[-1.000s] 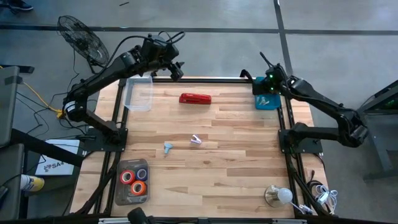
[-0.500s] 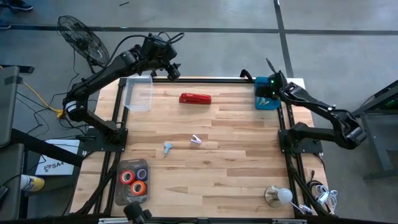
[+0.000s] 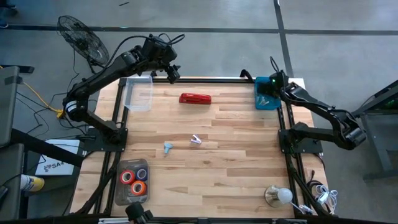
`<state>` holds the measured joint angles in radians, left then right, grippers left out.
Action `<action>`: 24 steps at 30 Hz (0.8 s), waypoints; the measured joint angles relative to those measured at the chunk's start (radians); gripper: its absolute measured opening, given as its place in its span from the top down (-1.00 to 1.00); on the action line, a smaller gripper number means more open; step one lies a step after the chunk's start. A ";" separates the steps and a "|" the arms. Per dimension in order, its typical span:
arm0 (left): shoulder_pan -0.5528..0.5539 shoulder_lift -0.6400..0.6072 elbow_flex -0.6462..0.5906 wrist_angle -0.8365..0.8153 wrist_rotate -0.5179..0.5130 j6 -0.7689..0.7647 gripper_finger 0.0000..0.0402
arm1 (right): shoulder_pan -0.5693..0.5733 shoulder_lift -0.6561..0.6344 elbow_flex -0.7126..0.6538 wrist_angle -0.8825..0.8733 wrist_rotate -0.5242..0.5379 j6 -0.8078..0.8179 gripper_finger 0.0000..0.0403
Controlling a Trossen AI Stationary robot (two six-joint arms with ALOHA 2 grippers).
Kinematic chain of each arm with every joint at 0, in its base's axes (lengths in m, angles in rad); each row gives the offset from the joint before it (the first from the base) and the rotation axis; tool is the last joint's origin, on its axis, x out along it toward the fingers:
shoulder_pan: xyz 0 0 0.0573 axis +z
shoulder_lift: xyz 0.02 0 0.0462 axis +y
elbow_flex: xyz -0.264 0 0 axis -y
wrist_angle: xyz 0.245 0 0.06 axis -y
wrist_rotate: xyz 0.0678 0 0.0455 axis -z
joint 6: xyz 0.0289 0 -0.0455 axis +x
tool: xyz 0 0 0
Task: Pick and place Stapler, Stapler remover, tape
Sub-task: Put the black staple remover into the blue bin, then put the light blue staple remover into the blue bin
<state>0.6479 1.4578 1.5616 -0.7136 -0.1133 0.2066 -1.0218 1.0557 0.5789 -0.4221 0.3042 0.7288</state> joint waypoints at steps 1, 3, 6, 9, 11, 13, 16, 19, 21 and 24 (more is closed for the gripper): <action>0.000 0.000 0.000 0.000 0.003 0.000 -0.05 | 0.000 0.000 0.000 0.000 0.000 0.000 0.50; 0.000 0.000 0.000 0.000 0.013 0.000 -0.05 | 0.000 0.000 0.000 0.000 0.000 0.000 0.35; 0.000 0.000 0.000 0.000 0.021 0.002 -0.05 | 0.000 0.000 0.000 -0.001 0.000 -0.003 0.13; 0.000 0.000 0.000 0.001 0.025 0.002 -0.05 | 0.000 0.000 0.000 -0.001 0.000 -0.003 -0.06; 0.000 0.000 0.000 0.003 0.025 0.002 -0.05 | 0.000 0.000 0.000 -0.003 -0.006 -0.003 -0.17; 0.000 0.000 0.000 0.007 0.025 0.002 -0.05 | 0.000 -0.006 0.002 -0.010 -0.020 -0.003 -0.24; 0.000 0.000 0.000 0.006 0.025 0.002 -0.05 | 0.000 -0.030 0.003 -0.008 -0.047 -0.006 -0.28; 0.000 0.000 0.000 0.001 0.025 -0.002 -0.05 | 0.001 -0.065 0.003 -0.007 -0.091 -0.022 -0.28; 0.000 0.000 0.000 -0.019 0.029 -0.009 -0.05 | 0.000 -0.094 0.004 0.001 -0.119 -0.035 -0.28; 0.000 0.000 0.000 -0.082 0.040 -0.027 -0.05 | 0.001 -0.141 0.004 0.005 -0.165 -0.066 -0.29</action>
<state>0.6479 1.4577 1.5616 -0.7955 -0.0736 0.1794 -1.0206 0.9150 0.5827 -0.4173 0.1391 0.6633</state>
